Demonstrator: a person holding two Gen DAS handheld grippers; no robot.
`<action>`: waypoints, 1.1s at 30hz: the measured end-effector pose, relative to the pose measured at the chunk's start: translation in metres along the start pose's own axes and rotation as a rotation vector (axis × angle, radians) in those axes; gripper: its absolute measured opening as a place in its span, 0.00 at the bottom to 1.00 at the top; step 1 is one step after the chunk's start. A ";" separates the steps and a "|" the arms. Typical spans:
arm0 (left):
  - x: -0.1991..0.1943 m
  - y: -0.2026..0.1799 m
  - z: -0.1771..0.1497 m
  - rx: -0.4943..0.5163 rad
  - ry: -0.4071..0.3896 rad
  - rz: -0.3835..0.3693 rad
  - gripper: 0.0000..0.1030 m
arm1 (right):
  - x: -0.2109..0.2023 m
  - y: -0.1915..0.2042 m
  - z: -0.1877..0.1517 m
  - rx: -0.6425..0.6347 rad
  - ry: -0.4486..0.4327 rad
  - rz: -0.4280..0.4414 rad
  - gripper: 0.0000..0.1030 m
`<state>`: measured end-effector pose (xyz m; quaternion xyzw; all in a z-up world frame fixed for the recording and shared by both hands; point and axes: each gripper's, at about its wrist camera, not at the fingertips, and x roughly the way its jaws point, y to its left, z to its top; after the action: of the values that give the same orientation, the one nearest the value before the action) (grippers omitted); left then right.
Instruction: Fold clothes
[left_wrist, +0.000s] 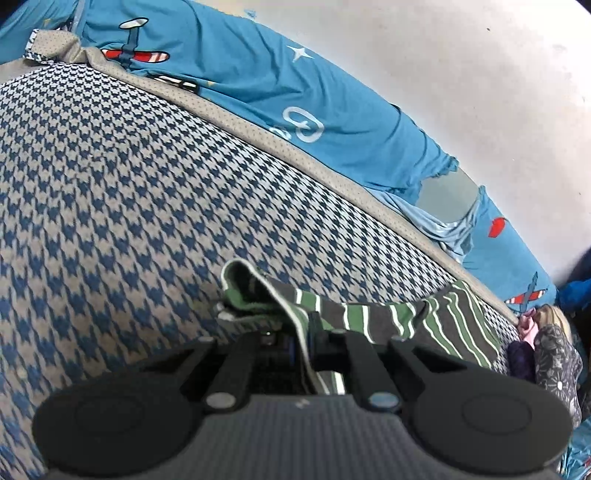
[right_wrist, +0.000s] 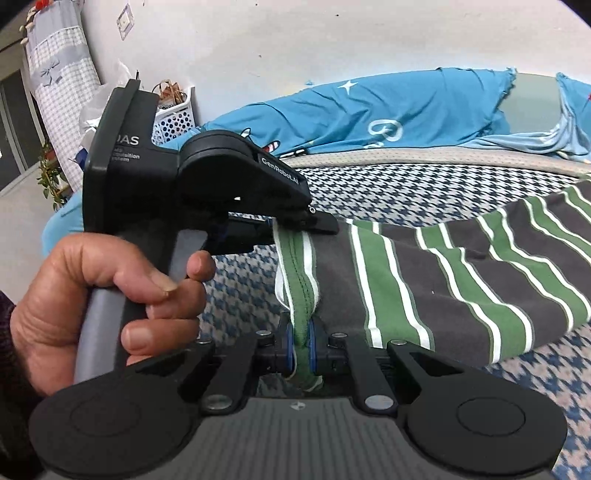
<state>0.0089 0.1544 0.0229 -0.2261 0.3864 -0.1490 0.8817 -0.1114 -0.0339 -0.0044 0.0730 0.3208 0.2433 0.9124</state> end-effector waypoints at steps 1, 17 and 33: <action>0.000 0.003 0.004 0.003 -0.001 0.004 0.06 | 0.003 0.002 0.002 0.005 0.000 0.010 0.09; 0.011 0.049 0.051 0.048 -0.007 0.086 0.06 | 0.073 0.028 0.037 0.050 0.029 0.170 0.09; 0.013 0.059 0.056 0.049 -0.075 0.328 0.45 | 0.095 0.021 0.045 0.038 0.075 0.199 0.21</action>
<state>0.0645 0.2149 0.0184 -0.1439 0.3812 -0.0038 0.9132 -0.0275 0.0320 -0.0160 0.1128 0.3505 0.3293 0.8695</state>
